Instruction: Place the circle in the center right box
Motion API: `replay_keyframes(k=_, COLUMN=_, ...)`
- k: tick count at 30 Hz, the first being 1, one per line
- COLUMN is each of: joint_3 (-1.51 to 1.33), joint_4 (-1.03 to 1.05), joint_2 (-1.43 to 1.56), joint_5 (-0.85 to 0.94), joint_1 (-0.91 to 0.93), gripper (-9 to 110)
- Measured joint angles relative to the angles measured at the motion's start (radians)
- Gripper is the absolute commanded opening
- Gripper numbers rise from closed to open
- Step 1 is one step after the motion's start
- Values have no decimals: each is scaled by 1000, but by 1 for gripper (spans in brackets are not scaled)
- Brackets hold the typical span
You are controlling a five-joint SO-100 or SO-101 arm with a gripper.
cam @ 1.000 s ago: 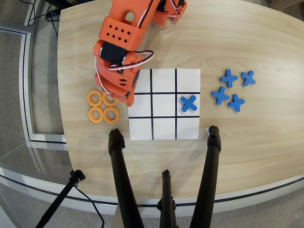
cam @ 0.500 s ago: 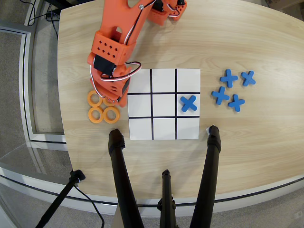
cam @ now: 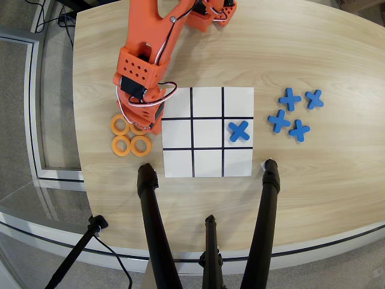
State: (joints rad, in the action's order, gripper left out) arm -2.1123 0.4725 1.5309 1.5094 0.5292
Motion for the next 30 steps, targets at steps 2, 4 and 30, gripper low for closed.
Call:
replay_keyframes(k=2, joint_3=0, joint_4=-11, joint_2=-6, joint_5=0, joint_1=0, gripper=20)
replay_keyframes(k=4, joint_3=-9, joint_4=-25, joint_2=-15, joint_5=0, joint_1=0, gripper=20)
replay_keyframes(k=30, joint_3=-104, joint_4=-89, joint_2=-8, joint_5=-28, joint_1=-5, gripper=0)
